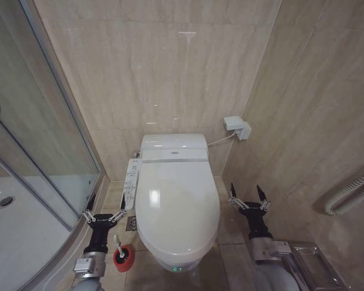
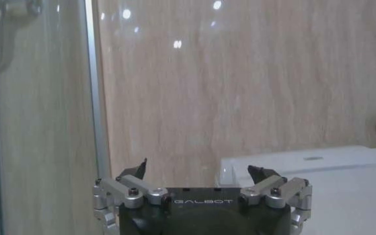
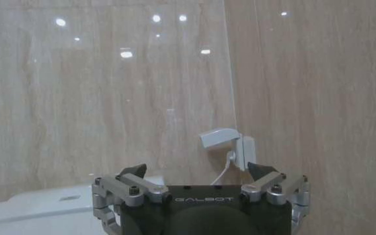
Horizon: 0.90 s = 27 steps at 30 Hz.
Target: Open the toilet lid, clean the toilet bowl with a toilet brush, close the toilet lid, and flush.
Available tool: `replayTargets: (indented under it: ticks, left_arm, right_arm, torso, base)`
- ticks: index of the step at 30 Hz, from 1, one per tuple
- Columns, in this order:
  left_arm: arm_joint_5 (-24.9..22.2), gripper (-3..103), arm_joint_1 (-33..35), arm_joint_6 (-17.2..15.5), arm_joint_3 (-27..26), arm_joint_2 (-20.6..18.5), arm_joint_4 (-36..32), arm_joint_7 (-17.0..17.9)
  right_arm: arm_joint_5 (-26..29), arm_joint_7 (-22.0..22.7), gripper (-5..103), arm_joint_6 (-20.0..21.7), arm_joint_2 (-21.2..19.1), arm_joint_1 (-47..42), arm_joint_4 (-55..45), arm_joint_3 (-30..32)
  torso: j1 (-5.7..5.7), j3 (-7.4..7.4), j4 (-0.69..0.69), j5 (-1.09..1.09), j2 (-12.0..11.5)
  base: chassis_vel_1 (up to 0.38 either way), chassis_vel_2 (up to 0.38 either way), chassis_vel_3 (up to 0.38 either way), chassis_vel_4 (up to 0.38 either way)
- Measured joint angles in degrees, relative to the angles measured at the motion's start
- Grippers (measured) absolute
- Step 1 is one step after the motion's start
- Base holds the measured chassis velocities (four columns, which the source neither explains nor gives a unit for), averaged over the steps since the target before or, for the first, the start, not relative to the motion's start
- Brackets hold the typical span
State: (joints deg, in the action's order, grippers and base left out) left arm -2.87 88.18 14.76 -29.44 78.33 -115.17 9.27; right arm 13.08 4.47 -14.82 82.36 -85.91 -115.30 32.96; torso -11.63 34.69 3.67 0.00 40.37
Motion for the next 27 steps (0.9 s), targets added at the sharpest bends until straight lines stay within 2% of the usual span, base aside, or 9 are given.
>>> replayTargets:
  ticks: [4,5,7,9,10,14,17,24,27]
  left_arm:
    - [-1.3,100,1.5,-6.5,1.5,0.9,-4.0,2.0]
    - [-1.3,100,1.5,-6.5,1.5,0.9,-4.0,2.0]
    - [-2.2,100,2.7,-11.2,2.5,1.5,-6.8,3.5]
    - [-2.9,100,3.4,-14.5,3.2,2.0,-8.8,4.5]
    - [-2.9,100,3.4,-14.5,3.2,2.0,-8.8,4.5]
    - [-4.3,100,5.2,-22.1,4.9,3.0,-13.3,6.8]
    - [-5.0,100,5.9,-25.1,5.6,3.5,-15.2,7.7]
    - [-4.9,100,6.3,-25.9,5.7,3.5,-16.0,8.1]
    - [-3.3,100,7.4,-24.5,4.7,3.1,-17.4,8.3]
  right_arm:
    - [0.0,0.0,100,0.0,0.0,0.0,0.0,0.0]
    - [0.0,0.0,100,0.0,0.0,0.0,0.0,0.0]
    - [0.0,0.0,100,0.0,0.0,0.0,0.0,0.0]
    - [0.0,0.0,100,0.0,0.0,0.0,0.0,0.0]
    - [0.0,0.0,100,0.0,0.0,0.0,0.0,0.0]
    - [0.0,0.0,100,0.0,0.0,0.0,0.0,0.0]
    - [0.0,0.0,100,0.0,0.0,0.0,0.0,0.0]
    - [0.0,0.0,100,0.0,0.0,0.0,0.0,0.0]
    - [0.0,0.0,100,0.0,0.0,0.0,0.0,0.0]
  torso:
    - [0.00,0.00,0.00,0.00,0.0]
    - [0.00,0.00,0.00,0.00,0.0]
    - [0.00,0.00,0.00,0.00,0.0]
    - [0.00,0.00,0.00,0.01,0.0]
    - [0.00,0.00,0.00,0.01,0.0]
    - [0.00,0.00,0.00,0.01,0.0]
    - [0.00,0.00,0.00,0.01,0.0]
    - [0.00,0.00,0.00,-0.01,0.0]
    - [0.00,0.00,0.02,-0.04,0.0]
  base:
    - [0.000,0.000,0.000,0.000]
    - [0.000,0.000,0.000,0.000]
    - [0.000,0.000,0.000,0.000]
    - [0.000,0.000,0.000,0.000]
    - [0.000,0.000,0.000,0.000]
    - [0.000,0.000,0.000,0.000]
    - [0.000,0.000,0.000,0.000]
    - [0.000,0.000,0.000,0.000]
    - [0.000,0.000,0.000,0.000]
